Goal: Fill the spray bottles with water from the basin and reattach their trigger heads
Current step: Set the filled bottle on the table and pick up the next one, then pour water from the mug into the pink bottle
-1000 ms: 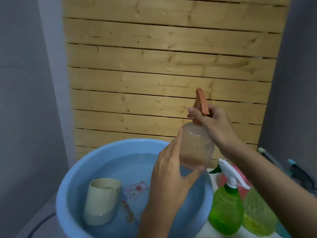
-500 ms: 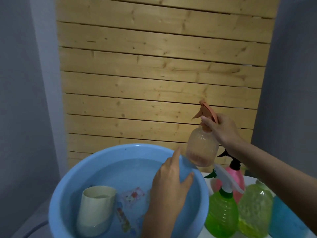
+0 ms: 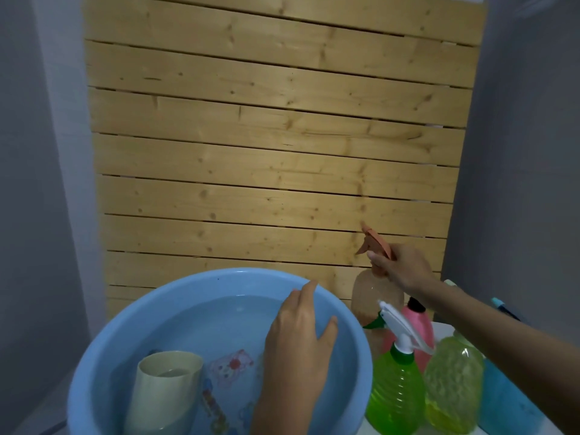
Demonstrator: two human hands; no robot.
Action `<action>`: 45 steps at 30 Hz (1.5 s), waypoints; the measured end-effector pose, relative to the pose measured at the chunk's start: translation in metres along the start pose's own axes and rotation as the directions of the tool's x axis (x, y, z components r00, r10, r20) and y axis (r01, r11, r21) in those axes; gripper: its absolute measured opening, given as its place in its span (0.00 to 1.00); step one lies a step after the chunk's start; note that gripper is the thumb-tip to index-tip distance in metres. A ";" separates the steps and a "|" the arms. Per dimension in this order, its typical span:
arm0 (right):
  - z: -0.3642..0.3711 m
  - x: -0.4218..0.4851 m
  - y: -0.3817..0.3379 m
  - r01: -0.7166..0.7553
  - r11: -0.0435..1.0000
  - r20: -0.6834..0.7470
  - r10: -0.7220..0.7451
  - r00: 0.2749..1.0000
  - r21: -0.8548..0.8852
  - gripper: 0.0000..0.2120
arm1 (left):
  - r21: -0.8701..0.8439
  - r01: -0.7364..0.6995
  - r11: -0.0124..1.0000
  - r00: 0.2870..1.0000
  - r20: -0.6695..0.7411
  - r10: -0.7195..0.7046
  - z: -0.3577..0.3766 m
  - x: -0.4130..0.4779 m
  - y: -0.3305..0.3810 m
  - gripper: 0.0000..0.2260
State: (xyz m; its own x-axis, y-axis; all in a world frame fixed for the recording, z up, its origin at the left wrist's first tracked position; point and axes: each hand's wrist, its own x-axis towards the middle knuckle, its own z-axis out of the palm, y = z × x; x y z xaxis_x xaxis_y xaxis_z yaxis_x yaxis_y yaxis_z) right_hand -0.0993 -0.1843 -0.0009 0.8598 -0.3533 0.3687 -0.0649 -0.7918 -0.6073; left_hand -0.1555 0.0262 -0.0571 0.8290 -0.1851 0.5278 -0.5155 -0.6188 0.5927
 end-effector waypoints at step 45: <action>0.000 -0.001 0.020 0.122 0.326 0.208 0.246 0.947 -0.938 0.21 | 0.277 -0.270 0.922 0.919 -0.210 0.333 0.010 0.001 0.003 0.31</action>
State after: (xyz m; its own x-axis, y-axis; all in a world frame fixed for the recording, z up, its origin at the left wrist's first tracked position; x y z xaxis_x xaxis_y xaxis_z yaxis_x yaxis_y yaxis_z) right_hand -0.1016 -0.1996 -0.0139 0.9034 -0.4255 0.0531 -0.3915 -0.7679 0.5069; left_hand -0.1535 0.0162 -0.0610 0.5447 -0.2154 0.8105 -0.6393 -0.7321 0.2351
